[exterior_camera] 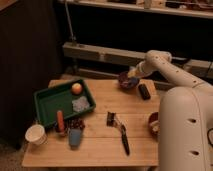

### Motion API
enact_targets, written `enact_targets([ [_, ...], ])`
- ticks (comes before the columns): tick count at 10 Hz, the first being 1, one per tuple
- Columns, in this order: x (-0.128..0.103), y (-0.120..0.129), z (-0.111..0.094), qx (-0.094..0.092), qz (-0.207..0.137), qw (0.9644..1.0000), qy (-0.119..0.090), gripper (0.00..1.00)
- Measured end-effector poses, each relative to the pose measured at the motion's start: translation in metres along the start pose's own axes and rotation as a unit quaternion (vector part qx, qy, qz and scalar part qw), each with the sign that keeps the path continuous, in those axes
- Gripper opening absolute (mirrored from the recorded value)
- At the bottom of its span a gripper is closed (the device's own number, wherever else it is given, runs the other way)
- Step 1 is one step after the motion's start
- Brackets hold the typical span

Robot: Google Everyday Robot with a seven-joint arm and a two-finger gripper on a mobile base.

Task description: Wipe purple bowl with sponge

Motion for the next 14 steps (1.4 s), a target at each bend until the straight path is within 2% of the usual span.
enact_targets([
  [4, 0.001, -0.009, 0.008, 0.005, 0.001, 1.0, -0.005, 0.0],
  [9, -0.018, -0.033, 0.011, 0.028, 0.001, 0.9996, -0.006, 0.0],
  [14, -0.027, -0.013, 0.035, 0.001, -0.008, 1.0, -0.004, 0.0],
])
